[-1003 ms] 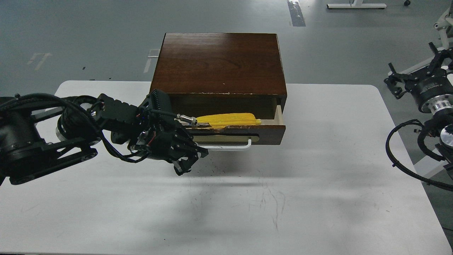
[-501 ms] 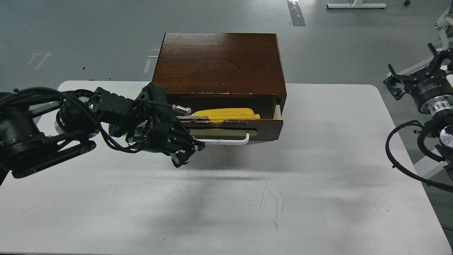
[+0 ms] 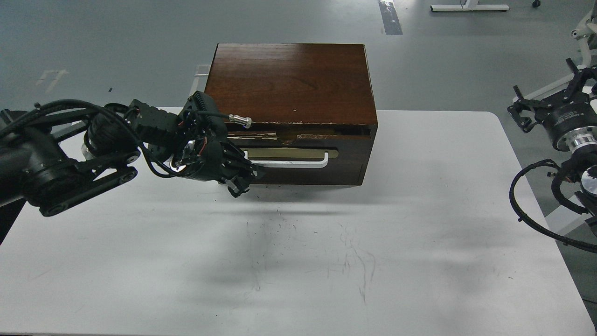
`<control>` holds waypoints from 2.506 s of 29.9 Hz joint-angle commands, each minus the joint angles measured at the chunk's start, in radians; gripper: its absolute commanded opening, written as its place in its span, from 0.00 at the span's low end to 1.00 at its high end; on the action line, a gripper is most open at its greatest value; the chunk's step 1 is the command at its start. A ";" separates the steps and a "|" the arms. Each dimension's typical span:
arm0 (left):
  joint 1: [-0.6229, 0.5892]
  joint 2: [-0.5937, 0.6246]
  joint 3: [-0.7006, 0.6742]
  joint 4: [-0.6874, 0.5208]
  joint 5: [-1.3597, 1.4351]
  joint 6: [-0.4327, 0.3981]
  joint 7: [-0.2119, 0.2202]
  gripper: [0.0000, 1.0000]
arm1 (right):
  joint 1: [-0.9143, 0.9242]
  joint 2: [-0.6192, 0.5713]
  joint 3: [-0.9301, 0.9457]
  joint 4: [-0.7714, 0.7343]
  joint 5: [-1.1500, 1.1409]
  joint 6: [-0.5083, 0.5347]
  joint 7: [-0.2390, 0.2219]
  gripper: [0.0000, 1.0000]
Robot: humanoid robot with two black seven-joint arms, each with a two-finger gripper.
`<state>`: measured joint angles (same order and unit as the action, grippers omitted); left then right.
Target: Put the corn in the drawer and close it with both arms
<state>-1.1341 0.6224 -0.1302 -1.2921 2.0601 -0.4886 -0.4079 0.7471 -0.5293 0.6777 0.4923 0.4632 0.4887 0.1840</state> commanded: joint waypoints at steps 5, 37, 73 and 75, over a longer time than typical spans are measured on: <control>-0.004 -0.021 0.001 0.071 -0.011 0.000 -0.002 0.00 | 0.000 0.000 -0.001 0.000 0.000 0.000 0.000 1.00; -0.035 0.122 -0.253 0.013 -1.028 0.000 -0.081 0.00 | 0.017 -0.001 -0.009 -0.015 -0.001 0.000 0.005 1.00; 0.243 -0.153 -0.442 0.993 -2.347 0.000 0.118 0.98 | 0.081 0.175 0.102 -0.069 0.003 0.000 0.015 1.00; 0.246 -0.170 -0.440 0.995 -2.347 0.000 0.120 0.98 | 0.080 0.181 0.102 -0.070 0.003 0.000 0.015 1.00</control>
<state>-0.8921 0.4780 -0.5722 -0.3094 -0.2883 -0.4888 -0.2911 0.8271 -0.3680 0.7789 0.4333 0.4662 0.4887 0.2003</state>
